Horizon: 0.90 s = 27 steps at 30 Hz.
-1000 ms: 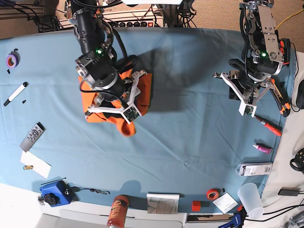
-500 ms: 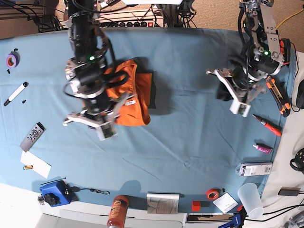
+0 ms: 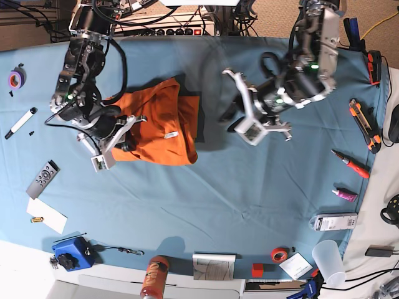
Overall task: Layout the t-shirt on the table in an organized manner, then fold the t-shirt properly
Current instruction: 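Release the right gripper and grasp the folded bundle with the left gripper, then lift the bundle edge with the left gripper and fold it over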
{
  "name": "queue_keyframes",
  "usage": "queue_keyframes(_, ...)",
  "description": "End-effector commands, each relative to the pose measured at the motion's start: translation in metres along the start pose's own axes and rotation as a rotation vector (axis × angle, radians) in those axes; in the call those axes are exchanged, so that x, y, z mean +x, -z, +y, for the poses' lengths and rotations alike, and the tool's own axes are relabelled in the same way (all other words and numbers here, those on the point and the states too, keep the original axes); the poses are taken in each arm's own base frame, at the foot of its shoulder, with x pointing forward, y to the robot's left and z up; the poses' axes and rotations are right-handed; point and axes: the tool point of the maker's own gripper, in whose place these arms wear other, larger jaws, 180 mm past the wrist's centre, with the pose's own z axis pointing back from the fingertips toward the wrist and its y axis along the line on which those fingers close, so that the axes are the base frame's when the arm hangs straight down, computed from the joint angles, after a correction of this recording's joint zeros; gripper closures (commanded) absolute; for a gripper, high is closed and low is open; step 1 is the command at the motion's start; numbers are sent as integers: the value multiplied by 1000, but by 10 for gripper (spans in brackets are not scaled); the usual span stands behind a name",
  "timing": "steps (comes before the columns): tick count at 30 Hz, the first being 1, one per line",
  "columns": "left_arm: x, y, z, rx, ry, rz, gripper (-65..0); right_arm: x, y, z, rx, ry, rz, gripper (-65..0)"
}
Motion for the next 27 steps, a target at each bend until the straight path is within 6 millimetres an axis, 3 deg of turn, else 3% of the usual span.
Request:
queue_keyframes(1,20,3,-8,-20,34,-67,-280,10,0,-3,6,-6,-37,0)
queue_keyframes(3,26,13,-21,-36,58,-79,-334,-2,9,-3,28,6,-14,0)
queue_keyframes(7,40,29,-37,-14,-36,-107,-337,-12,16,-1,49,15,12,0)
queue_keyframes(12,53,38,-32,94,-177,-129,-338,-6,16,-2,45,12,-8,0)
queue_keyframes(14,47,44,-22,159,-246,-110,-338,-6,16,-3,41,9,-7,0)
queue_keyframes(18,8,64,-5,291,-452,0,-338,-6,16,-4,34,5,-6,0)
queue_keyframes(21,-15,81,-9,306,-524,78,-338,-4,16,-4,33,4,-9,0)
queue_keyframes(23,-17,89,-17,285,-547,109,-338,-2,17,-5,32,2,-13,0)
queue_keyframes(27,2,97,-29,246,-588,82,-338,-1,17,-10,5,-16,-3,0)
